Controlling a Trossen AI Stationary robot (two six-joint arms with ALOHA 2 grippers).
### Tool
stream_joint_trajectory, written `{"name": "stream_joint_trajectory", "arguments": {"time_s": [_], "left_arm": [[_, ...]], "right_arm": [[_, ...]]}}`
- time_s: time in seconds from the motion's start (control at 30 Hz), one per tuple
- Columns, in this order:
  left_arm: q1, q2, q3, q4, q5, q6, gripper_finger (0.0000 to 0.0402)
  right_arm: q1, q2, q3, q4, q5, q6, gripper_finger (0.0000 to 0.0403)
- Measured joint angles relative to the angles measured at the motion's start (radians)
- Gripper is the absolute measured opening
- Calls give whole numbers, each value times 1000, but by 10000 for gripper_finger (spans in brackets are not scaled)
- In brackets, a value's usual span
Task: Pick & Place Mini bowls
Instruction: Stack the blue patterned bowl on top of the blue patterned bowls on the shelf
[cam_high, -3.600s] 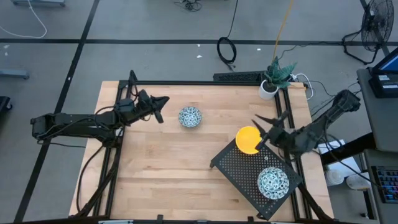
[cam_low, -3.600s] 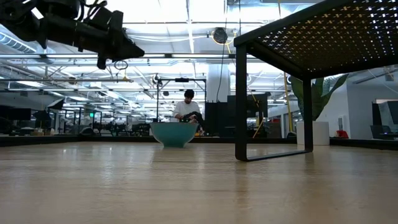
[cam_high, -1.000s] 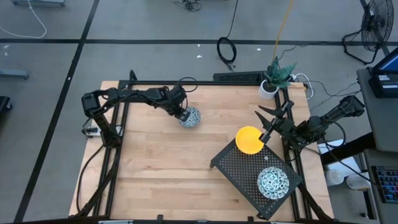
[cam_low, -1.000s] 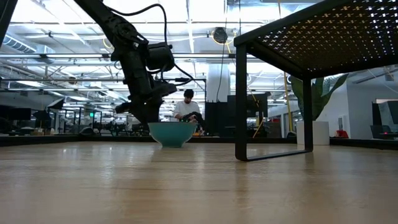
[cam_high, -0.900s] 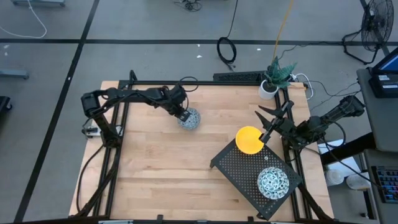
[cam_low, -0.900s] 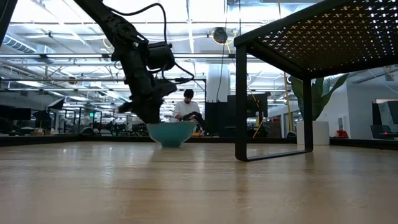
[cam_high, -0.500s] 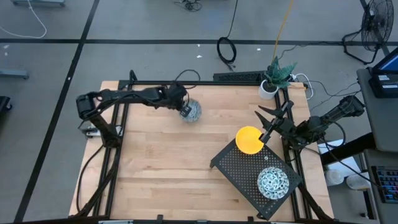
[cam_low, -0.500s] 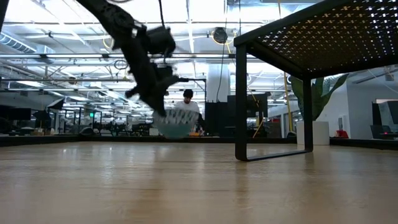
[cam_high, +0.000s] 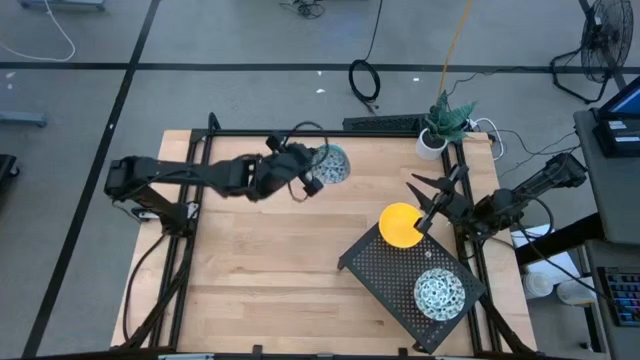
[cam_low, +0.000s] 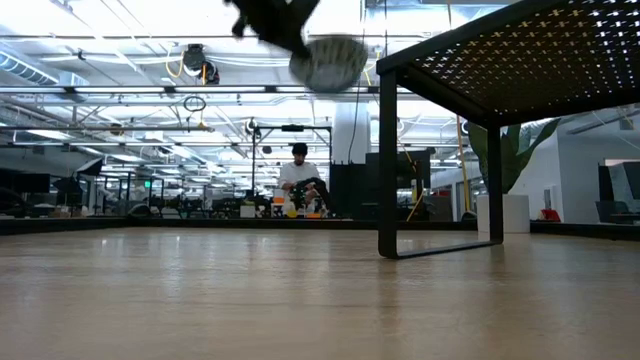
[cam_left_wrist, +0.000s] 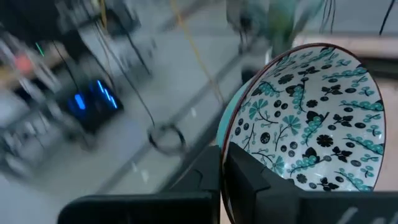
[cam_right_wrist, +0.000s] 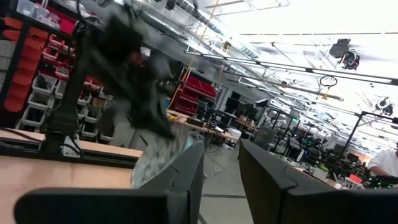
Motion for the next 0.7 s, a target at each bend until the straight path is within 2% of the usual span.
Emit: {"name": "stream_joint_trajectory", "arguments": {"time_s": [0.1,0.2,0.33,0.47,0.57,0.7], "left_arm": [[-89,13,47,113,-136,123,8],[-167,18,56,221,-255,281,8],[-226,35,58,368,-316,425,8],[-251,69,58,465,-317,548,8],[-259,114,57,538,-315,621,8],[-260,158,57,656,-318,727,8]], "right_arm": [[0,13,0,-5,0,0,91],[0,33,0,-4,-1,0,109],[0,73,0,-3,-86,25,162],[-16,131,0,67,-209,51,222],[-46,182,1,156,-206,46,255],[-103,239,1,211,-226,67,279]]}}
